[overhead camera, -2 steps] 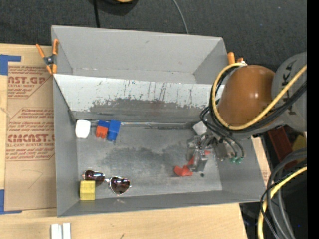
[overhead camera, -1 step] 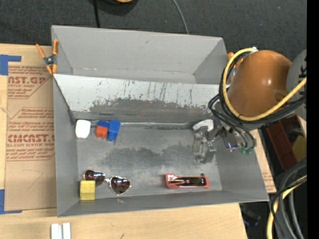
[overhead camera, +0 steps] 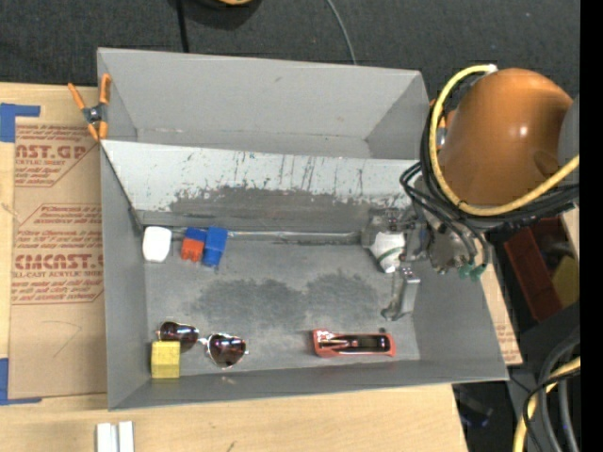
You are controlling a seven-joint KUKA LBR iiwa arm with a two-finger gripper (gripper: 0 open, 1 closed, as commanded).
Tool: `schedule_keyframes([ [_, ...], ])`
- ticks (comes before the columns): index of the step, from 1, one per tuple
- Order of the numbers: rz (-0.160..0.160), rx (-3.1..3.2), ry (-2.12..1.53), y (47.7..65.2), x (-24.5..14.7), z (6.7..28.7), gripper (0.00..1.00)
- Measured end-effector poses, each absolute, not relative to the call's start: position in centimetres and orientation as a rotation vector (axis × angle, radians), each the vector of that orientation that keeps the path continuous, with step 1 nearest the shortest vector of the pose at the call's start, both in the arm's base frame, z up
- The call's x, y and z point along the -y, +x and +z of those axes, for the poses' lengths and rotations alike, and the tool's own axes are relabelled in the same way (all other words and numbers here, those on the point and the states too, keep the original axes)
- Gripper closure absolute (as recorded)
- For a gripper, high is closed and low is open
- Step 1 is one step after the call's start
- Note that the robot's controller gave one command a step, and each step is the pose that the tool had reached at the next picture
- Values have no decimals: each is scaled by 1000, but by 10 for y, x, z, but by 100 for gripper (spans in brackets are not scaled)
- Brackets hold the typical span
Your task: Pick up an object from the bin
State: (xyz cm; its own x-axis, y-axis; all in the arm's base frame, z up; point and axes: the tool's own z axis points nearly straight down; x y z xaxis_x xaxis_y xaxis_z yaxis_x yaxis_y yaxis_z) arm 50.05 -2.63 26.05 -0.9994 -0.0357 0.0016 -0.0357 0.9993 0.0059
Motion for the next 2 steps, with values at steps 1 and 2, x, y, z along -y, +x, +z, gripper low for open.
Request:
schedule_keyframes([
  [1, -9, 3139, 56, 500, 26, 261, 0],
  [2, -8, 3142, 178, 498, 35, 235, 0],
])
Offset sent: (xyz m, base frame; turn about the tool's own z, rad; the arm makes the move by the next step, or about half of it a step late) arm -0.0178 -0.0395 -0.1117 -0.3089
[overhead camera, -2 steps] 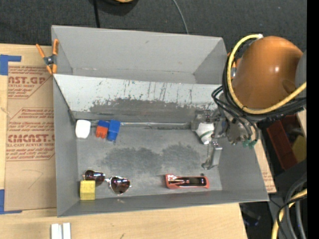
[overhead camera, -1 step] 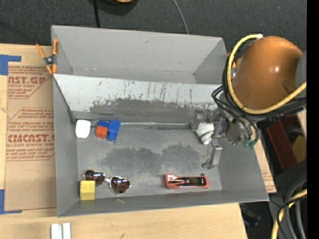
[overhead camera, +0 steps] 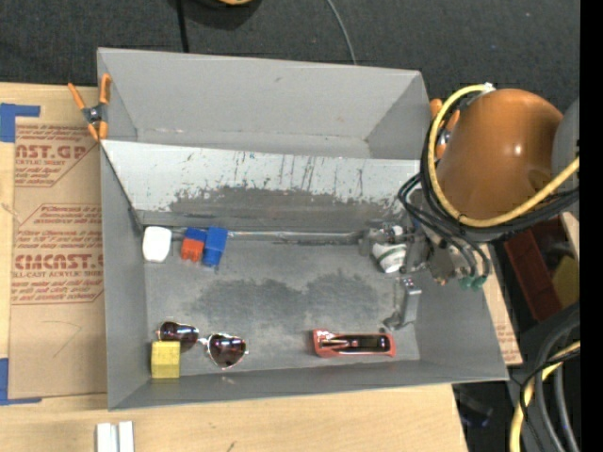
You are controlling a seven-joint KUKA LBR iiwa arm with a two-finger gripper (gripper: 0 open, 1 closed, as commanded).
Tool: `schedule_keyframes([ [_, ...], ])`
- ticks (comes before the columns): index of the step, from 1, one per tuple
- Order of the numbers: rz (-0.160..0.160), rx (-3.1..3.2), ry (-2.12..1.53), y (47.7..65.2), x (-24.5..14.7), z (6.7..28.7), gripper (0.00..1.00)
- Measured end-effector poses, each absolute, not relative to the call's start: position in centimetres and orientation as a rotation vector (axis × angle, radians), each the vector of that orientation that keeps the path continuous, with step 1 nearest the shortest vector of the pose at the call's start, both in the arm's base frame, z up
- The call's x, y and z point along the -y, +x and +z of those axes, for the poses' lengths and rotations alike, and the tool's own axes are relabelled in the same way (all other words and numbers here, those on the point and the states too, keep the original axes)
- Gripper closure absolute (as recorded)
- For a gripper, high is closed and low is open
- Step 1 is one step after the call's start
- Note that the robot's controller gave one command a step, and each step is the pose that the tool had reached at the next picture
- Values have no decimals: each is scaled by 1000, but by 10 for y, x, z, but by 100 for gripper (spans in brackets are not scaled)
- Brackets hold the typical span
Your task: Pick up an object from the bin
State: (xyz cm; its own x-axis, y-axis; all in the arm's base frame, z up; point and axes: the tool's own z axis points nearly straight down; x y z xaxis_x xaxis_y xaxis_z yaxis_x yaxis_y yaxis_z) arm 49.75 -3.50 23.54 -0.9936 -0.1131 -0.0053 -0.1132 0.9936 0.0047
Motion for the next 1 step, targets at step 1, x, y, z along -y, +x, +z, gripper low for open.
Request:
schedule_keyframes([
  [1, 6, -3094, -518, 496, 31, 177, 0],
])
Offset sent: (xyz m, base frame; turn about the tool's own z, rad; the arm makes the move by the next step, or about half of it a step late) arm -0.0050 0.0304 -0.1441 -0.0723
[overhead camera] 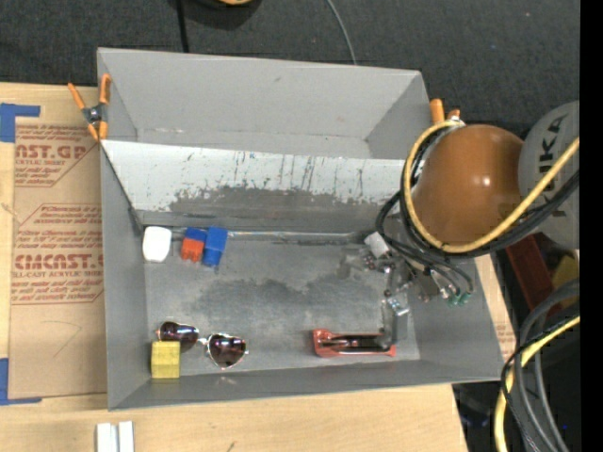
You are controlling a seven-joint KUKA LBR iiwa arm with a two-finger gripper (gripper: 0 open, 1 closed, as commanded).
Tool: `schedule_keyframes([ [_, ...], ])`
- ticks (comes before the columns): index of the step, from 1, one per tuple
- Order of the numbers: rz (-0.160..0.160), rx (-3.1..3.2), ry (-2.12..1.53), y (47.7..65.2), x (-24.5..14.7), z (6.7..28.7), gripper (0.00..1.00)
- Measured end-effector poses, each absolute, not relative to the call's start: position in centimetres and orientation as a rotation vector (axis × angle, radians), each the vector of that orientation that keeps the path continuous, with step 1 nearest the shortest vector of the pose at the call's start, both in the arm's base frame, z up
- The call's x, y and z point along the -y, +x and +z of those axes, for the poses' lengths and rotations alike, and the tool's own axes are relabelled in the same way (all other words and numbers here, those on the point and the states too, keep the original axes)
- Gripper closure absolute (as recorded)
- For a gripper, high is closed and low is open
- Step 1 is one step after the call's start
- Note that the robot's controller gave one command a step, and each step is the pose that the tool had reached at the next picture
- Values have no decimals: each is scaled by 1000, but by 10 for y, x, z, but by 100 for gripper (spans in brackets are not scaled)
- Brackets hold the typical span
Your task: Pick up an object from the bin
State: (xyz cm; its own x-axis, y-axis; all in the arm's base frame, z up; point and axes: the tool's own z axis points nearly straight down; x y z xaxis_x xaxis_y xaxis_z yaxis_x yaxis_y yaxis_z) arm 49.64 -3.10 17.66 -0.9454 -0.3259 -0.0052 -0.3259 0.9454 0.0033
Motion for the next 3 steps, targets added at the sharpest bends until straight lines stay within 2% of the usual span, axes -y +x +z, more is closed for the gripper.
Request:
schedule_keyframes([
  [1, 9, -3061, -698, 494, 21, 138, 0],
  [2, 10, -3121, -337, 491, 11, 108, 0],
  [3, 10, -3088, -566, 492, 13, 87, 0],
])
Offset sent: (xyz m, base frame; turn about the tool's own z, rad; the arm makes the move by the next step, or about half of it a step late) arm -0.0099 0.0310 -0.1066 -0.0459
